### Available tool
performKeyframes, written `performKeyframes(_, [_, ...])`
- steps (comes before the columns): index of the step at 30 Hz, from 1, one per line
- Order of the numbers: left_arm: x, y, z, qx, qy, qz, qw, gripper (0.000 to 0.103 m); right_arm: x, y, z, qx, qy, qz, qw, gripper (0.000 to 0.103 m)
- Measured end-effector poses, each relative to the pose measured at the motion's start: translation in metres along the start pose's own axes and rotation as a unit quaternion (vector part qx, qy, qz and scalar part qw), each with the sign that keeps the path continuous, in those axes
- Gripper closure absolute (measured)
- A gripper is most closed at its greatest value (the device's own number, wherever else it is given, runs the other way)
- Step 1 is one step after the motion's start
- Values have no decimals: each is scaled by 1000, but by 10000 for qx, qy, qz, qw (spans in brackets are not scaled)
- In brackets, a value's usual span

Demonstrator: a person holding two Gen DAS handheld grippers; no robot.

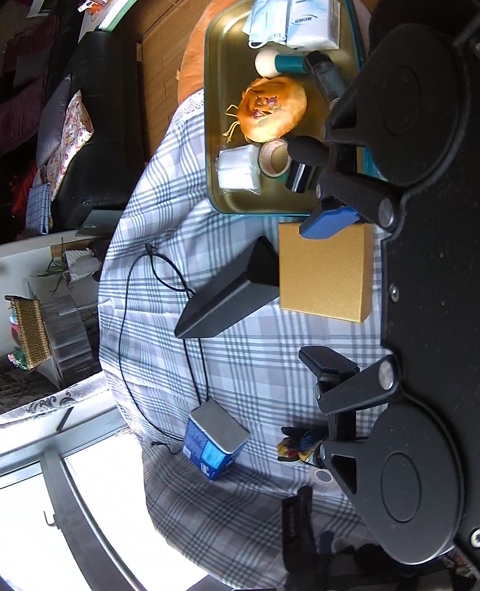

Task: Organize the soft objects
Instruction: 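Withdraw both tools back over the bed toward the beige tape roll, then lower the left gripper around the beige tape roll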

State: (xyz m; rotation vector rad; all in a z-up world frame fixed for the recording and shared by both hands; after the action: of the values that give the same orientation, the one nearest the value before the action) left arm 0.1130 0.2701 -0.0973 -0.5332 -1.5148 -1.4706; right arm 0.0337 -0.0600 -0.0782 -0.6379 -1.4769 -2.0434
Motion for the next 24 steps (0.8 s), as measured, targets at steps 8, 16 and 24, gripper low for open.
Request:
performKeyframes(8, [-35, -5, 3, 104, 379, 341, 9986, 14, -4, -5, -3, 13, -19, 59, 10000, 41])
performKeyframes(16, [-44, -8, -10, -148, 283, 208, 9993, 14, -10, -9, 0, 84, 4, 177, 9998, 41])
performKeyframes(24, [-40, -9, 4, 262, 58, 186, 9995, 14, -12, -11, 3, 142, 25, 236, 9996, 41])
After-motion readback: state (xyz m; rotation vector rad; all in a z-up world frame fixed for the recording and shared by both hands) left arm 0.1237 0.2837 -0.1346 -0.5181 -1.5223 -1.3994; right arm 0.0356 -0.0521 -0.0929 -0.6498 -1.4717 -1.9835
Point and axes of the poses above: each gripper's, at about its wrist camera, not at the fingertips, and x roughly against the way its jaws point, z to its left, y to its top, the point moved 8 cm from there along -x, roughly the way its jaws point, and after that the axes turned 5 degrees about y, right-handed, at the moved point
